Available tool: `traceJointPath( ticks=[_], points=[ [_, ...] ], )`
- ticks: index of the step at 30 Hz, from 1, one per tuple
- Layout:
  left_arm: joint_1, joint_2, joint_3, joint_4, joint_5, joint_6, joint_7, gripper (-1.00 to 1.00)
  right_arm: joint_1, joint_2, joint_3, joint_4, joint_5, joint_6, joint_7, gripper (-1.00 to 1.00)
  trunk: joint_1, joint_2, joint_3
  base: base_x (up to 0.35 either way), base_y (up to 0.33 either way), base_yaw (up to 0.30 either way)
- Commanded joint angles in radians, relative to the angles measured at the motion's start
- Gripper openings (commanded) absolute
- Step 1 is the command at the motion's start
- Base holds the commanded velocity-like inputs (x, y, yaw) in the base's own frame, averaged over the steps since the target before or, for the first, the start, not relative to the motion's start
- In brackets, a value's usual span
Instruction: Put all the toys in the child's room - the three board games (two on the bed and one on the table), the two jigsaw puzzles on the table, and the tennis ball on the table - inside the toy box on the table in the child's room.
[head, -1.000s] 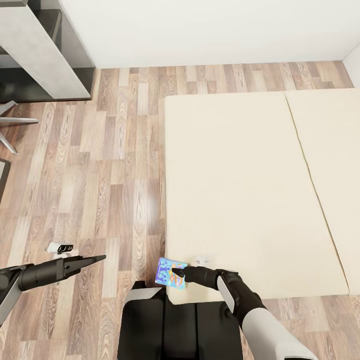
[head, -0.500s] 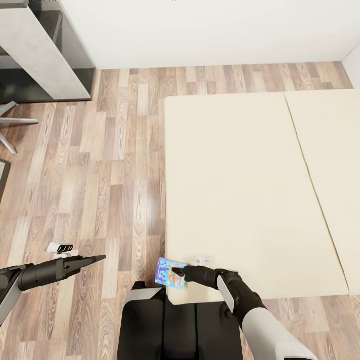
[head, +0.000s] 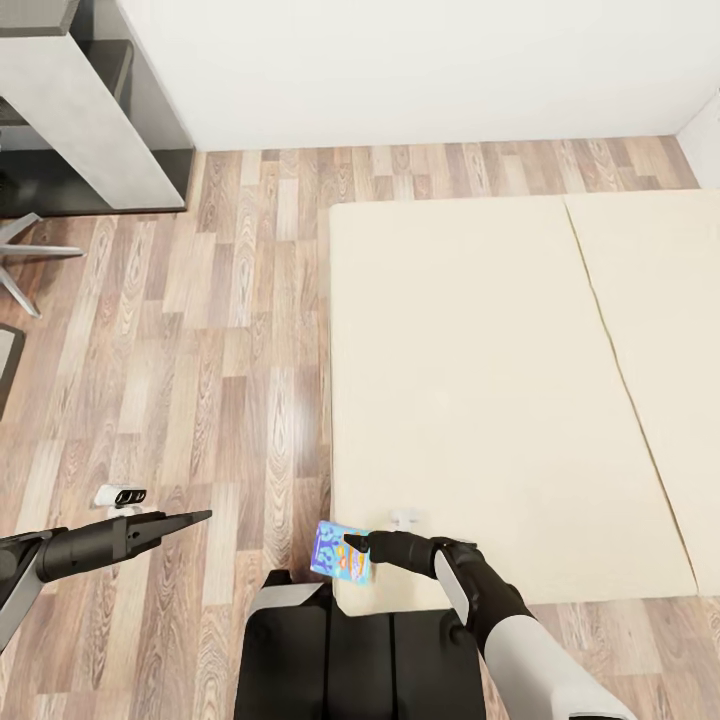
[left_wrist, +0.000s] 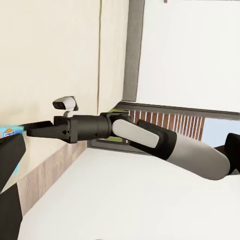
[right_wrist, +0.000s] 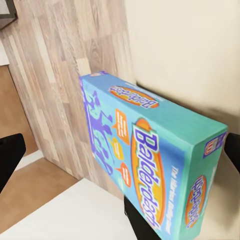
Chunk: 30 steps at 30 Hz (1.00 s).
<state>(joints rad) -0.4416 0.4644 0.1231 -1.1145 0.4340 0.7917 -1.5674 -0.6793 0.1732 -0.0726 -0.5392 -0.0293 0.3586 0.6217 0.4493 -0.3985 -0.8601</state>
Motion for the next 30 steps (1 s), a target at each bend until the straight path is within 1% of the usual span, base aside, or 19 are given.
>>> traceJointPath(
  ticks=[1, 30],
  points=[
    [0.000, 0.000, 0.000, 0.000, 0.000, 0.011, -0.003, 1.00, 0.000, 0.001, -0.007, -0.001, -0.003, 0.010, 0.004, 1.00, 0.001, -0.001, 0.001, 0.000, 0.000, 0.000],
    [0.001, 0.001, 0.000, 0.001, 0.001, 0.011, -0.003, 1.00, 0.000, 0.001, -0.007, -0.002, -0.003, 0.010, 0.006, 1.00, 0.001, -0.001, 0.048, 0.000, 0.000, 0.000]
  ],
)
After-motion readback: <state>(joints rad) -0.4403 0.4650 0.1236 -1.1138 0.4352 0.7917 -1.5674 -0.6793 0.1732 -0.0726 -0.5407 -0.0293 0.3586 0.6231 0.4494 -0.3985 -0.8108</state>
